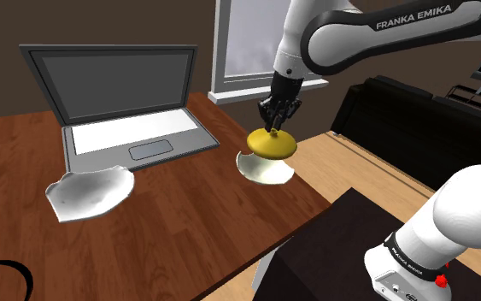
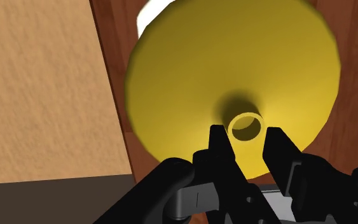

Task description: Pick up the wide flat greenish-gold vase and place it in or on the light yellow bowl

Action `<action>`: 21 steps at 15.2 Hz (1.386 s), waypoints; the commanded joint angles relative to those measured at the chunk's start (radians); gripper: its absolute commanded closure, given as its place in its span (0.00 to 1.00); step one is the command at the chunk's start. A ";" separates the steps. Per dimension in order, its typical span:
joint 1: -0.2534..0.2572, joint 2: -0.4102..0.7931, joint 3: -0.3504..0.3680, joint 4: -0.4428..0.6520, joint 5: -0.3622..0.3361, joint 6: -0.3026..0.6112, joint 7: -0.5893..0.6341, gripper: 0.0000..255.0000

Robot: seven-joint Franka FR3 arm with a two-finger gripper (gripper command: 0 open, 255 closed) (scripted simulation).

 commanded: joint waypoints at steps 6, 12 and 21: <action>-0.001 0.032 0.010 -0.066 -0.007 0.098 0.011 1.00; -0.003 0.064 0.018 -0.107 -0.017 0.170 0.021 1.00; -0.003 0.064 0.018 -0.107 -0.017 0.170 0.021 0.00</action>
